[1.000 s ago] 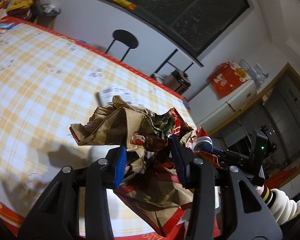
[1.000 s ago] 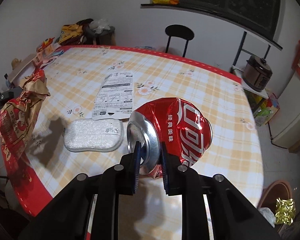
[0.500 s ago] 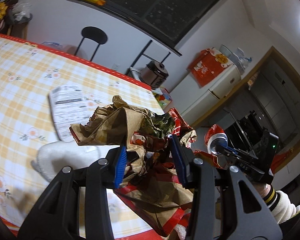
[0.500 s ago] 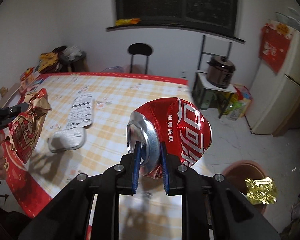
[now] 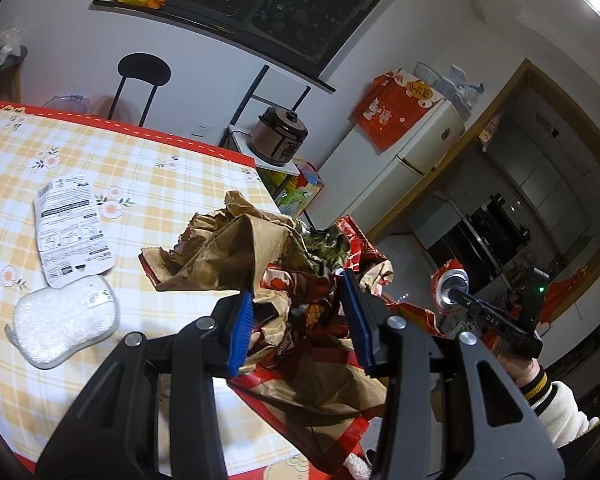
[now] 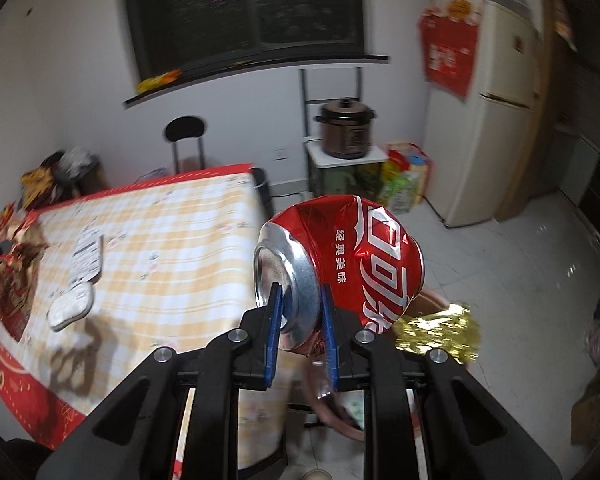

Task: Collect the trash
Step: 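Drop the red can into the bin from the right gripper while the left carries the paper bag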

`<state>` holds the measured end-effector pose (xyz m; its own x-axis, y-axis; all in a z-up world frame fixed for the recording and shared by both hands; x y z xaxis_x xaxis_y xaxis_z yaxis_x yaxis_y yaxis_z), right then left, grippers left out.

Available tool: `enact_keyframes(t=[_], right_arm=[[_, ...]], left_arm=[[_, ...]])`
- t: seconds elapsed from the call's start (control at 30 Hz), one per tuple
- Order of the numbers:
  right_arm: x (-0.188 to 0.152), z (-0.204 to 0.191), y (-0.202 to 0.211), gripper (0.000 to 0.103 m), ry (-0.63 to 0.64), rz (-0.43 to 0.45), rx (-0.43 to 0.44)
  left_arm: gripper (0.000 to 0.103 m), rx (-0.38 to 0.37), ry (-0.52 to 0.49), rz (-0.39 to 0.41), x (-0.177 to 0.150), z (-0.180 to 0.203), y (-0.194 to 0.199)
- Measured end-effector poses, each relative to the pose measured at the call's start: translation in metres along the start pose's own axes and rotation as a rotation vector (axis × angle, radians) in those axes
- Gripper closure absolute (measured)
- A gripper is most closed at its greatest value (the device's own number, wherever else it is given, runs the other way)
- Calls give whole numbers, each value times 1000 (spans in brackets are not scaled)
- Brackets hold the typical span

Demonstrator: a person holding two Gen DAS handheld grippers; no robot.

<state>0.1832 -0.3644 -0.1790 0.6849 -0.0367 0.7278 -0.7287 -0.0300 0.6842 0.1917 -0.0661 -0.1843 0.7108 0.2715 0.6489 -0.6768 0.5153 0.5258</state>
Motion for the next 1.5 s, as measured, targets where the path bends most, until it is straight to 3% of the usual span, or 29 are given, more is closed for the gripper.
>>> enact_keyframes(t=[0.23, 0.43, 0.5, 0.57, 0.63, 0.87, 0.97, 1.27, 1.5], right_arm=[[-2, 57, -19, 84, -79, -24, -26], [-4, 72, -44, 82, -95, -61, -9], [-5, 74, -53, 63, -89, -76, -14], [-4, 74, -56, 53, -92, -78, -15], [-2, 75, -55, 50, -97, -70, -18], [11, 81, -23, 13, -111, 10, -47], [16, 85, -6, 5, -123, 42, -54], [16, 102, 45, 5, -122, 102, -83], [-1, 136, 80, 5, -151, 119, -120]], left_arm=[[59, 31, -5, 2, -3, 22, -11], [59, 63, -1, -8, -11, 33, -15], [59, 73, 0, -12, -12, 34, -16], [59, 77, -1, -13, -11, 35, -17], [59, 78, -7, -14, -11, 38, -17], [59, 53, -46, -29, -5, 54, -27], [59, 29, -83, -42, -2, 69, -37], [59, -69, -216, -119, -3, 140, -92], [58, -127, -301, -174, -15, 197, -145]])
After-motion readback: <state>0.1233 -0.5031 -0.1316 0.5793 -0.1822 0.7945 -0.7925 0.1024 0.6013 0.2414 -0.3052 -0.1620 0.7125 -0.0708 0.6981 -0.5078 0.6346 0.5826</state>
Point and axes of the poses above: each gripper's, at about its wrist camera, not at the fingertips, and y roughly against the way its jaws point, z to its right, x to its top, the point moved 4 cm from there along -y, roughly the way its jaws point, and after that the axes turned 2 degrees about -x, right-handed, at the moved point
